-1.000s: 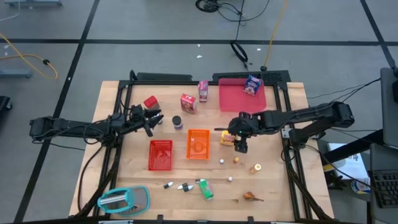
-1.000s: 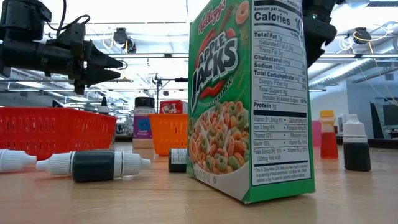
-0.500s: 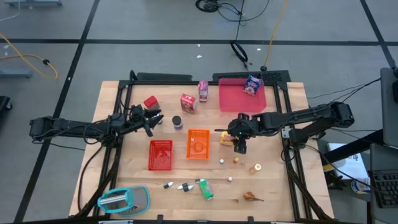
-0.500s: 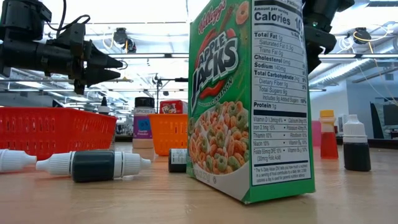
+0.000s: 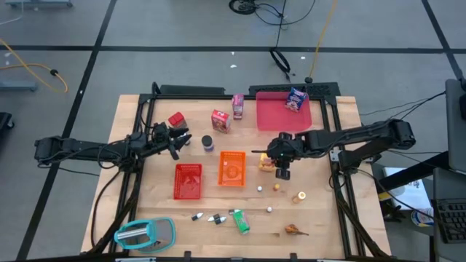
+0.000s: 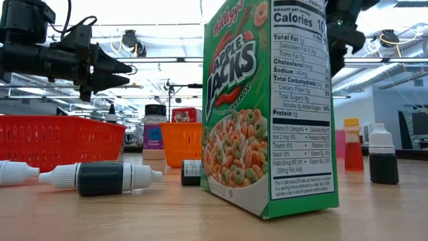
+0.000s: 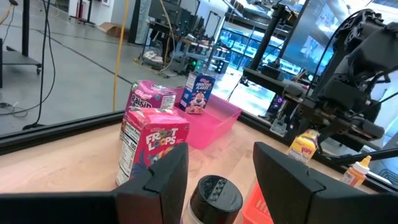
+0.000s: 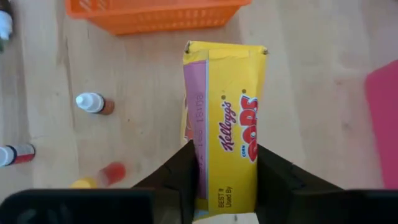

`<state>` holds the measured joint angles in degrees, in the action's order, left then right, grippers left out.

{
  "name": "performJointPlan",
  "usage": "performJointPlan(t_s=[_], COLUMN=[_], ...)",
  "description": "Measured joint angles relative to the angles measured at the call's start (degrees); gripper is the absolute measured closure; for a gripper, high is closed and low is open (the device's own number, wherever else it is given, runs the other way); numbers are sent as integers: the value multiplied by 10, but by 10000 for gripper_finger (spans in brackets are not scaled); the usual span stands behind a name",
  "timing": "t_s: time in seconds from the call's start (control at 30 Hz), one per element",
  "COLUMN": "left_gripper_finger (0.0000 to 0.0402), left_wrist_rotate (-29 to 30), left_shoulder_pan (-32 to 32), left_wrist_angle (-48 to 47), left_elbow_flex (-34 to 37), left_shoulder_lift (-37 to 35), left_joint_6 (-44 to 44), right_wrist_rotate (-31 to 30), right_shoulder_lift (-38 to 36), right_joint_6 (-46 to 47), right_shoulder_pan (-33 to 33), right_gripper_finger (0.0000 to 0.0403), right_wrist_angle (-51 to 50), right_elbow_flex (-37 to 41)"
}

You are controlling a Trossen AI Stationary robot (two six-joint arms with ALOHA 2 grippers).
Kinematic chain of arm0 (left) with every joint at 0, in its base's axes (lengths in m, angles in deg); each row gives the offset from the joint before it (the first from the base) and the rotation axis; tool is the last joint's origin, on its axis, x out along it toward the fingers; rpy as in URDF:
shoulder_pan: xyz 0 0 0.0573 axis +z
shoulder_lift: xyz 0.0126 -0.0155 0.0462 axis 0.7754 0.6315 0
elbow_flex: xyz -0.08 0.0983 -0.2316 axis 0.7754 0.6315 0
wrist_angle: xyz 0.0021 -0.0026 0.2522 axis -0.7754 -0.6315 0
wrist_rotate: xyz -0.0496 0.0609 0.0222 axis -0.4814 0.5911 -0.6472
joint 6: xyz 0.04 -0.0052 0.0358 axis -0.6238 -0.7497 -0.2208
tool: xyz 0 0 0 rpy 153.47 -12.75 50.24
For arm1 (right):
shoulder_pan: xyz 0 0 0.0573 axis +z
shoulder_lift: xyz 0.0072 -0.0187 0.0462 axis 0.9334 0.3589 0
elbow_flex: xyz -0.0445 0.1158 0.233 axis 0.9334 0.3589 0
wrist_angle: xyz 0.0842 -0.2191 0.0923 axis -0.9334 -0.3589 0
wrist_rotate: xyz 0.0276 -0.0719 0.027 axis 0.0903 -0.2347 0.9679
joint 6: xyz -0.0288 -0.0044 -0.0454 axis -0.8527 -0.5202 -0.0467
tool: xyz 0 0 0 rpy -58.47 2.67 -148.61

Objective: Pick & Place Kitchen Items
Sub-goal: Put the yellow cereal box into the light red bin

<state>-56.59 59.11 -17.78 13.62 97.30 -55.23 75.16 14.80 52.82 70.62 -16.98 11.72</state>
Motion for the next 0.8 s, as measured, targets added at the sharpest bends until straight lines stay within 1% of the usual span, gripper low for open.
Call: performJointPlan(t_s=[0.27,0.33,0.43,0.67,0.8], left_gripper_finger=[217,217,217,217,217], left_wrist_rotate=[0,0,0,0,0], left_shoulder_pan=[0,0,0,0,0], left_wrist_angle=[0,0,0,0,0], left_elbow_flex=[0,0,0,0,0], left_shoulder_lift=[0,0,0,0,0], left_joint_6=[0,0,0,0,0], right_wrist_rotate=[-6,-17,-35,-37,-37], right_shoulder_lift=[-23,-33,-48,-83,-92], right_joint_6=[-31,-41,-49,-65,-87], right_shoulder_pan=[-40,-56,-83,-158,-200], right_gripper_finger=[299,298,293,300,297], right_wrist_angle=[-61,-75,-92,-109,-108], right_elbow_flex=[-62,-73,-84,-87,-87])
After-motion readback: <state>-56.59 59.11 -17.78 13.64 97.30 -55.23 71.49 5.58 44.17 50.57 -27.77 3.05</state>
